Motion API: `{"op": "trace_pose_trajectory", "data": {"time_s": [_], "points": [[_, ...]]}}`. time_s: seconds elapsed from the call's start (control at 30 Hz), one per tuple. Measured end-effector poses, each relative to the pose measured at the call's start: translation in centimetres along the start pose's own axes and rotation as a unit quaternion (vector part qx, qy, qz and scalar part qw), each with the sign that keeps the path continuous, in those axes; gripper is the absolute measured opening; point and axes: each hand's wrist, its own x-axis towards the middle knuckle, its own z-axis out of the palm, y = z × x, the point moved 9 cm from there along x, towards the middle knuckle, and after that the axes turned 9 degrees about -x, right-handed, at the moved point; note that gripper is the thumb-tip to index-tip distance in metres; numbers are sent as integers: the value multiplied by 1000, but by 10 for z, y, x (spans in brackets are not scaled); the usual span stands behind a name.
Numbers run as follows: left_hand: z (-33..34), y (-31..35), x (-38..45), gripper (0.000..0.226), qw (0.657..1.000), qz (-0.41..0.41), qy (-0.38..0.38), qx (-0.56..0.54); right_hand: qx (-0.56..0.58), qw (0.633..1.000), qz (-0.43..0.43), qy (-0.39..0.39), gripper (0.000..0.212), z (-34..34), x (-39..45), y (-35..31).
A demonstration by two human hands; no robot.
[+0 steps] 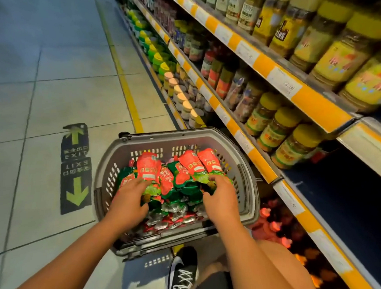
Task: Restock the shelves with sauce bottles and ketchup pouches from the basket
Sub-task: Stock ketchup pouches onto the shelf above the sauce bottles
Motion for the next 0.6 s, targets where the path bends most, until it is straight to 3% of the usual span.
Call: {"op": "trace_pose_trajectory", "data": {"time_s": [0.1, 0.37, 0.6], "points": [[18, -6, 9, 78, 999, -16, -16, 27, -12, 1000, 14, -21, 53, 9, 6, 10], [11, 3, 12, 36, 998, 22, 60, 19, -23, 996, 15, -85, 71, 31, 19, 13], [18, 11, 12, 51, 998, 8, 56, 30, -57, 994, 18, -92, 58, 44, 31, 4]]}}
